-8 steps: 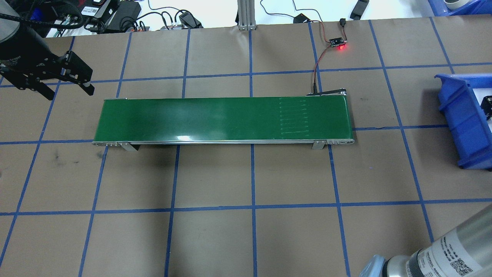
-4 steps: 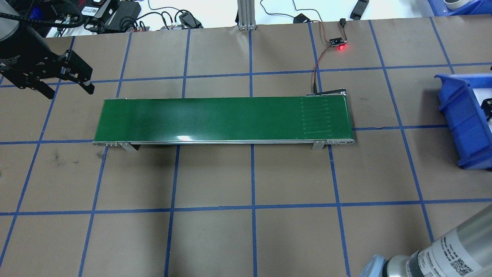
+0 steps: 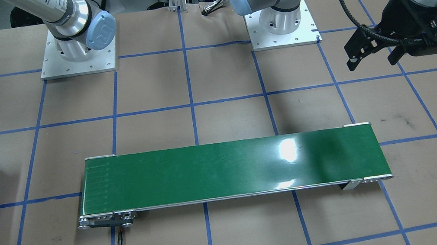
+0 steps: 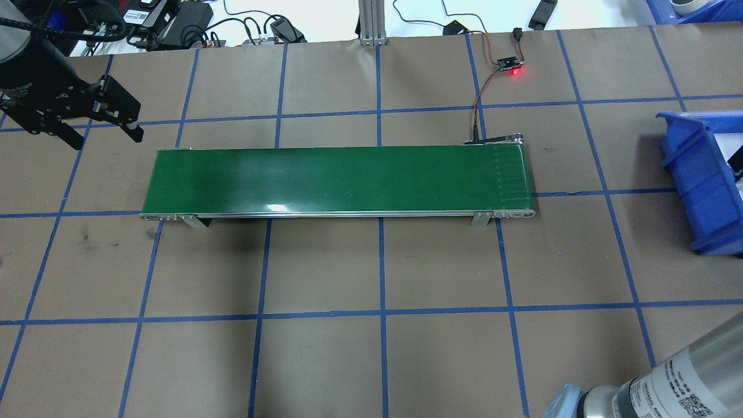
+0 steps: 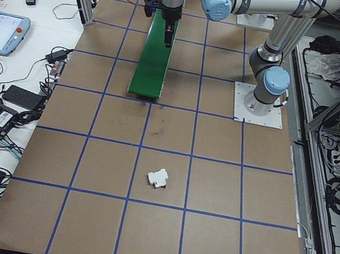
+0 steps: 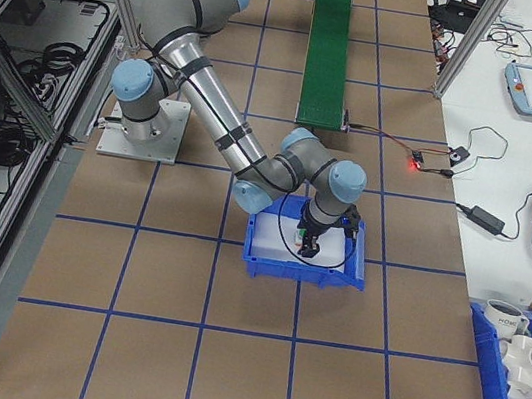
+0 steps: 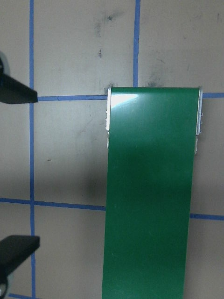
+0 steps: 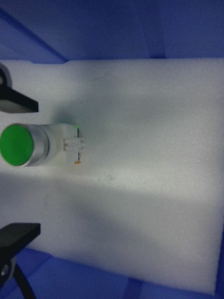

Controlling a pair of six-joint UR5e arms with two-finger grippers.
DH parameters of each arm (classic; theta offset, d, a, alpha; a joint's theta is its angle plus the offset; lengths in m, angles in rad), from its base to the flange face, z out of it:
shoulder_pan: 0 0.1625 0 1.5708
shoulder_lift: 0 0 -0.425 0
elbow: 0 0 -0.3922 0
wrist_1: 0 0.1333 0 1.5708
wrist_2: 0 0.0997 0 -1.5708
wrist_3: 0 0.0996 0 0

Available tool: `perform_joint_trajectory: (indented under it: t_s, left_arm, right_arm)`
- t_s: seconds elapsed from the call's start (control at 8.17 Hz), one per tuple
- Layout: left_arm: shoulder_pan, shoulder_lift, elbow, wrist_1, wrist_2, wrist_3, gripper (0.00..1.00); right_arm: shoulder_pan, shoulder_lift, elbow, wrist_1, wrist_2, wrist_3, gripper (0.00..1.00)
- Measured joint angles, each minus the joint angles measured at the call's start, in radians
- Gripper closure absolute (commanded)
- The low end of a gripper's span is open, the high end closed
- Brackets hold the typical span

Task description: Move button from left to right

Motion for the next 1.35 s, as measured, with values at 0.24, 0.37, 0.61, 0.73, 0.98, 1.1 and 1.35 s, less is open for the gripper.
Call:
perform_joint_trajectory:
  t_s: [0.24, 0.37, 0.61, 0.73, 0.98, 1.1, 1.35]
  left_arm:
    - [0.0, -0.001, 0.0, 0.0, 0.002, 0.0, 0.0]
    - [0.0, -0.001, 0.0, 0.0, 0.001, 0.0, 0.0]
    - [0.0, -0.001, 0.0, 0.001, 0.0, 0.0, 0.0]
    - [0.0, -0.001, 0.0, 0.001, -0.001, 0.0, 0.0]
    - [0.0, 0.0, 0.0, 0.001, -0.001, -0.001, 0.0]
    - [0.0, 0.001, 0.0, 0.002, 0.0, -0.001, 0.0]
    - [-0.007, 0.006, -0.001, 0.002, 0.004, -0.002, 0.0]
  right_arm:
    - [0.0, -0.067, -0.002, 0.004, 0.008, -0.017, 0.02]
    - [0.0, -0.114, -0.002, 0.025, 0.027, -0.02, 0.0]
    - [0.029, -0.217, -0.002, 0.114, 0.093, 0.044, 0.0]
    - [0.082, -0.275, -0.002, 0.185, 0.107, 0.136, 0.0]
    - [0.23, -0.368, -0.003, 0.277, 0.128, 0.286, 0.0]
    - [0.312, -0.394, -0.007, 0.29, 0.144, 0.37, 0.0]
    - [0.5, -0.447, -0.012, 0.308, 0.158, 0.586, 0.0]
